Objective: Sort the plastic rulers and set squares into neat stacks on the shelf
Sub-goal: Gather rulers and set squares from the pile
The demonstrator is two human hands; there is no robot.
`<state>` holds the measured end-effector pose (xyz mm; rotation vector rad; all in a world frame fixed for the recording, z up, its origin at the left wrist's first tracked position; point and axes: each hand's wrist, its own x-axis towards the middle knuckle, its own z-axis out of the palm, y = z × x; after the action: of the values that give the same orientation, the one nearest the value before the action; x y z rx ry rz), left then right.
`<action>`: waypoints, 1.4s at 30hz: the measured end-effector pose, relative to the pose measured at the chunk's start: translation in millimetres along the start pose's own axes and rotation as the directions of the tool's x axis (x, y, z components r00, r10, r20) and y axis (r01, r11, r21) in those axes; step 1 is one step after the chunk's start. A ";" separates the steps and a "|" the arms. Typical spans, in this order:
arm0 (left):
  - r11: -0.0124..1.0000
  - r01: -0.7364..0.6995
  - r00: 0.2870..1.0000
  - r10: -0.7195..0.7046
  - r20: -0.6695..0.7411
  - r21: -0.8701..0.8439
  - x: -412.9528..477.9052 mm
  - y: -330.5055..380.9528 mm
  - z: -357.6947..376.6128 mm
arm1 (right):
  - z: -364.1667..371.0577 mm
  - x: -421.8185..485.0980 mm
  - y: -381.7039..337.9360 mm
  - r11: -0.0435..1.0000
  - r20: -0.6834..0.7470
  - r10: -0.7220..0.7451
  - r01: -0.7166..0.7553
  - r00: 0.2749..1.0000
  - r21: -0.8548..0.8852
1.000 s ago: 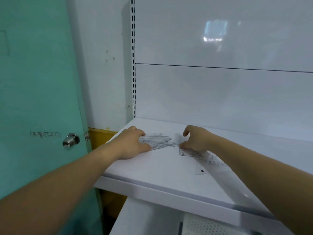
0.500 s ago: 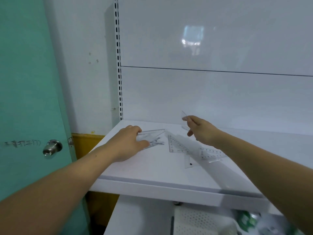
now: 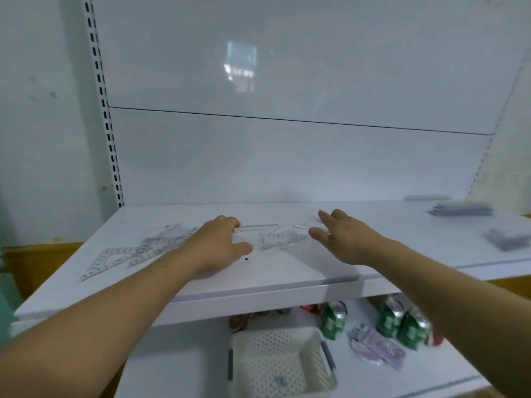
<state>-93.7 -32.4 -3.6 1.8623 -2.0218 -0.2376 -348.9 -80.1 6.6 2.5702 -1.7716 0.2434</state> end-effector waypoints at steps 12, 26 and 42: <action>0.961 -0.276 0.958 0.277 0.071 -0.025 35.4 246.9 90.9 | -53.0 -145.8 221.7 0.977 -0.174 0.187 -0.201 0.967 -0.067; 0.926 -0.377 0.924 0.378 0.057 -0.034 84.3 463.3 196.5 | -54.0 -230.8 439.1 0.922 -0.212 0.388 -0.377 0.897 0.089; 0.946 -0.323 0.937 0.320 0.141 -0.001 229.3 553.1 248.6 | -47.9 -108.4 615.1 0.947 -0.078 0.305 -0.294 0.949 0.133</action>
<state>-710.5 -231.4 12.9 1.5300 -2.3950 -0.2606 -964.2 -196.1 -9.4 2.3015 -2.1671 0.4850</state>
